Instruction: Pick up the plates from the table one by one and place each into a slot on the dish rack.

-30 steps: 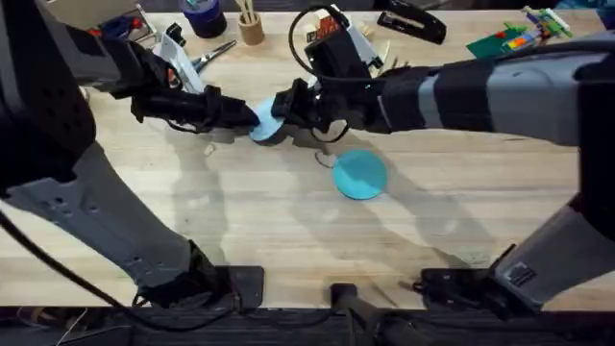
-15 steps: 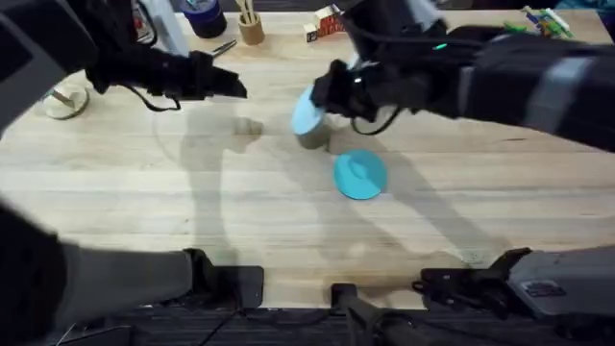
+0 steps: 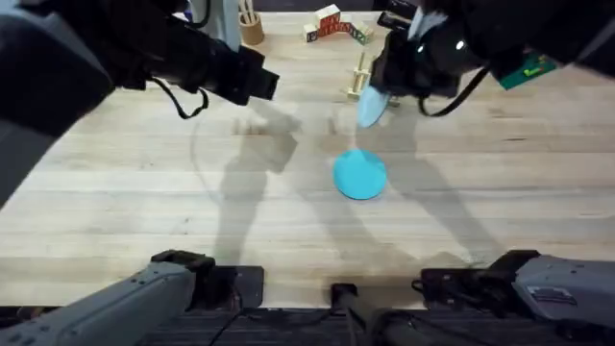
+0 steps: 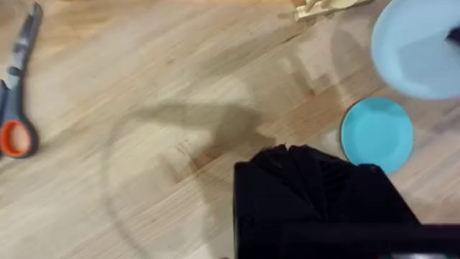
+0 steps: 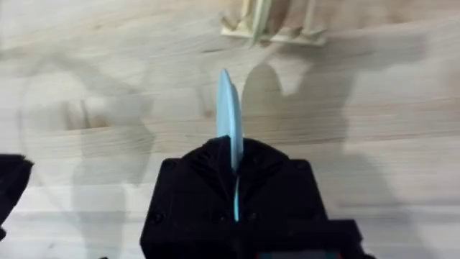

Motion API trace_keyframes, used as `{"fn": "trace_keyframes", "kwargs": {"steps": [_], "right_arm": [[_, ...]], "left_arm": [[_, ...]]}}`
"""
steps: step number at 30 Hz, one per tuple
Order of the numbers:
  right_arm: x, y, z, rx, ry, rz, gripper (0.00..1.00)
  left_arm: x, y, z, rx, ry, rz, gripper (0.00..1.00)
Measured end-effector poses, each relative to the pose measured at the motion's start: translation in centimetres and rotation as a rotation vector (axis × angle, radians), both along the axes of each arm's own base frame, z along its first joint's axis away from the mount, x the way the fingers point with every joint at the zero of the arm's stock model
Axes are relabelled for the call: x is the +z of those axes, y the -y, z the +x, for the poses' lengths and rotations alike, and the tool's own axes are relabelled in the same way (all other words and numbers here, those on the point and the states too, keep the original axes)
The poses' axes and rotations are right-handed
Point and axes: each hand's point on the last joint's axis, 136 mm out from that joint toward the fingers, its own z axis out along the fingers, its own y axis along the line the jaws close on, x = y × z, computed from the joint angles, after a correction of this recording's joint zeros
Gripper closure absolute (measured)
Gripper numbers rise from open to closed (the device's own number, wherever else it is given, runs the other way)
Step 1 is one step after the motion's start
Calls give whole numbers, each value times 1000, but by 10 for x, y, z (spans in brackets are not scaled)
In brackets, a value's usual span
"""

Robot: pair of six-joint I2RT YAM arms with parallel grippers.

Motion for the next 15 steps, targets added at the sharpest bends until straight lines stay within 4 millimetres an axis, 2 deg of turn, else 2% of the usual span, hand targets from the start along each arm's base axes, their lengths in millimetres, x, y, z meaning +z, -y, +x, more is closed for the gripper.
{"fn": "trace_keyframes", "kwargs": {"steps": [7, 8, 9, 13, 14, 15], "right_arm": [[52, 19, 13, 0, 116, -113, 970], [58, 20, 15, 5, 133, -120, 970], [63, 21, 17, 7, 147, -126, 970], [79, 31, 24, -17, 181, -133, 970], [82, 35, 26, -31, 188, -137, 970], [84, 39, 28, -46, 194, -141, 970]], "left_arm": [[26, 11, -14, -17, 109, 59, 961], [29, 13, -16, -23, 123, 61, 911], [32, 14, -18, -24, 134, 63, 818], [40, 14, -22, -26, 163, 65, 163], [40, 14, -22, -21, 162, 63, 48], [40, 14, -21, -20, 163, 66, 19]]}}
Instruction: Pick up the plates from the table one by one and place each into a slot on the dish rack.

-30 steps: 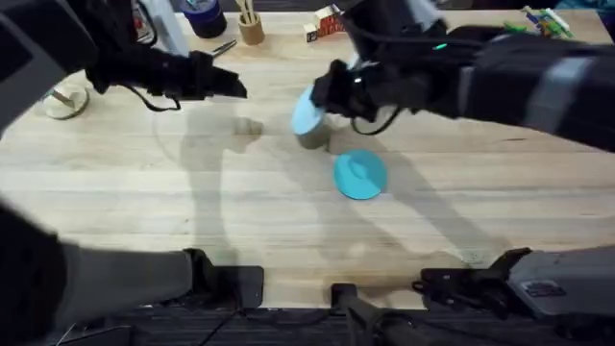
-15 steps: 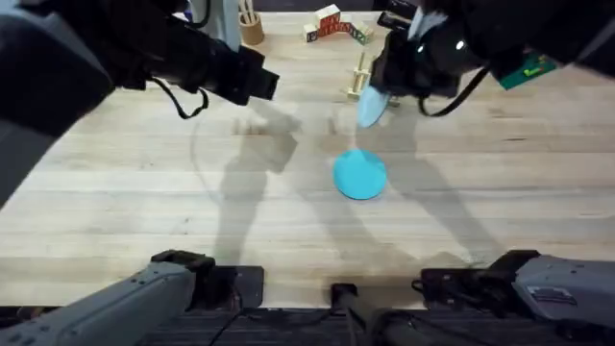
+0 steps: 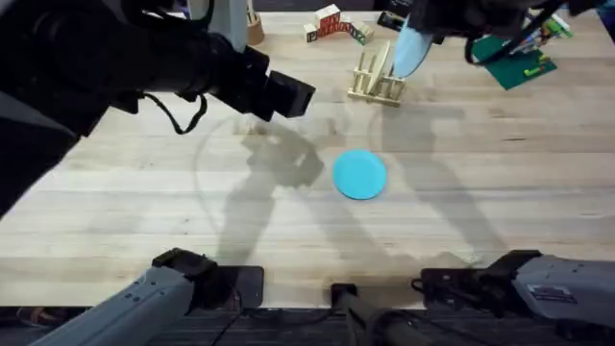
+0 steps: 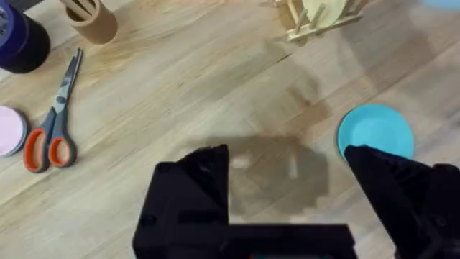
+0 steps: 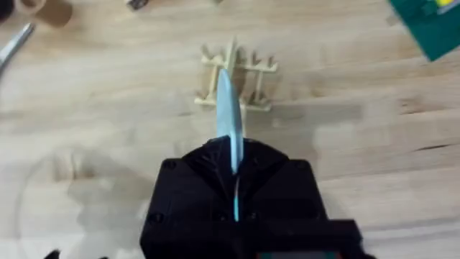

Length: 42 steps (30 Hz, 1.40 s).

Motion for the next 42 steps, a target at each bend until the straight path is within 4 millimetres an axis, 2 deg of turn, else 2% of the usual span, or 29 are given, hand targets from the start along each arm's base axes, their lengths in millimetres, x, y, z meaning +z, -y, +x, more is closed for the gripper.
{"fn": "trace_keyframes", "kwargs": {"steps": [7, 14, 21, 31, 42], "right_arm": [[13, 26, 9, -92, 36, -7, 970], [24, 22, 20, -108, 43, -3, 970], [15, 12, 41, -113, 7, -19, 970], [-22, 6, 53, -126, -86, -63, 970], [-25, 9, 51, -130, -101, -71, 970]], "left_arm": [[0, -2, 1, 9, 3, 8, 6], [0, -2, 1, 10, 3, 9, 6], [0, -2, 1, 10, 4, 9, 6], [0, -2, 1, 10, 3, 9, 8], [0, -2, 1, 10, 4, 9, 7]]}}
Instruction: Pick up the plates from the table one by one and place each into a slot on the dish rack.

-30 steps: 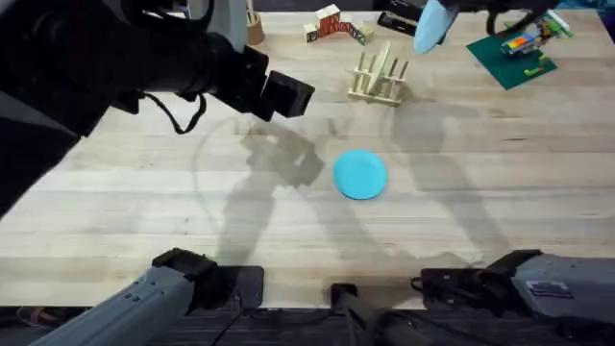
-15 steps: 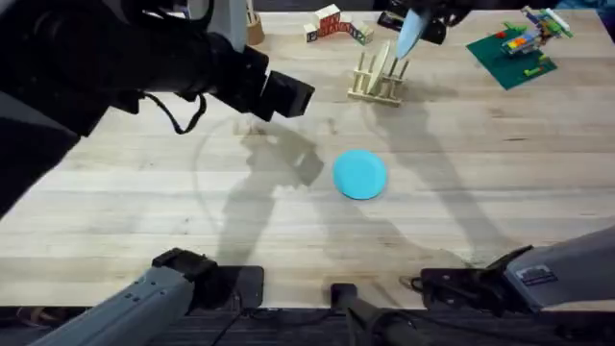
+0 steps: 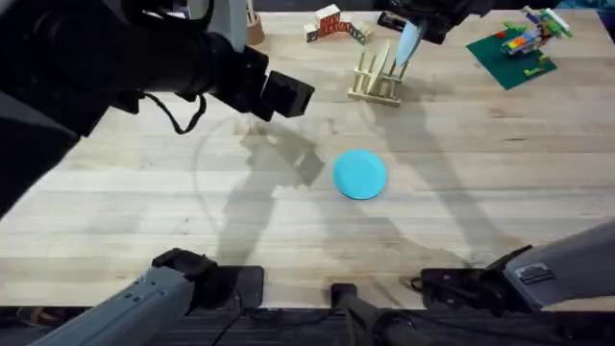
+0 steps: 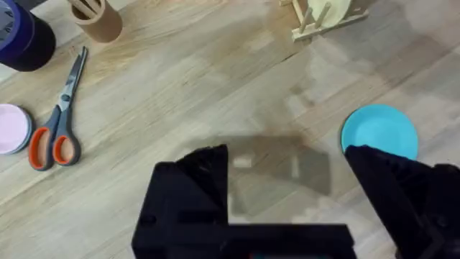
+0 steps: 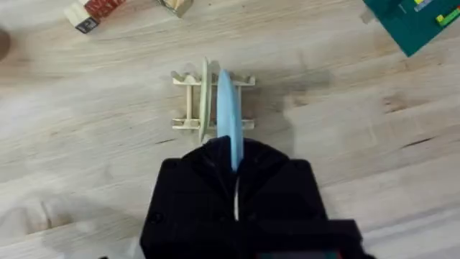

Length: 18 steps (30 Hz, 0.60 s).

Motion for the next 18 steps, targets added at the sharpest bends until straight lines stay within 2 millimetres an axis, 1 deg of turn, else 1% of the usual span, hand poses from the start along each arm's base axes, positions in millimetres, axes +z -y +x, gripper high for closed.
{"fn": "trace_keyframes", "kwargs": {"steps": [8, 15, 18], "right_arm": [[-2, 13, 0, -37, -16, -4, 970], [-2, 13, 0, -42, -15, -1, 970], [-5, 13, 1, -42, -21, -3, 970]], "left_arm": [[0, 0, 0, 0, 0, 0, 6], [0, 0, 0, 0, 0, 0, 6], [0, 0, 0, 0, 0, 0, 6]]}}
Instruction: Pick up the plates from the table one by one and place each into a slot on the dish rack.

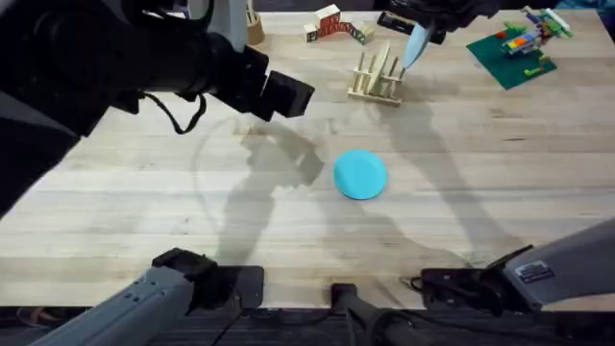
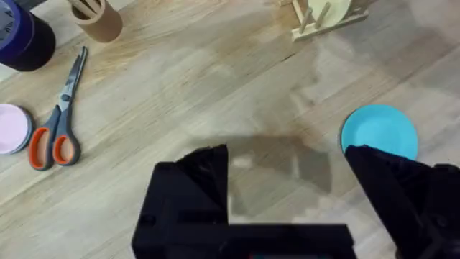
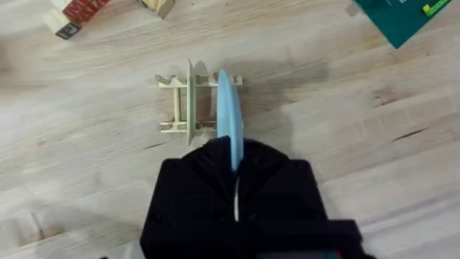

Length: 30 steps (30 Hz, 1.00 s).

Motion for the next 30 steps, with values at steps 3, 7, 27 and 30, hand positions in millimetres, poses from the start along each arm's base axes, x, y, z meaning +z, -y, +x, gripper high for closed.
{"fn": "trace_keyframes", "kwargs": {"steps": [3, 7, 27, 30], "right_arm": [[-10, -2, 5, -2, -17, -7, 970], [-26, -5, 11, -3, -48, -21, 970], [-73, -15, 33, -2, -116, -24, 971], [-76, -16, 34, 0, -119, -17, 971]], "left_arm": [[0, 0, 0, 0, 0, 0, 7], [0, 0, 0, 0, -2, 1, 6], [-1, 0, -1, 0, -3, 1, 6], [-1, 0, -1, 0, -3, 1, 6]]}}
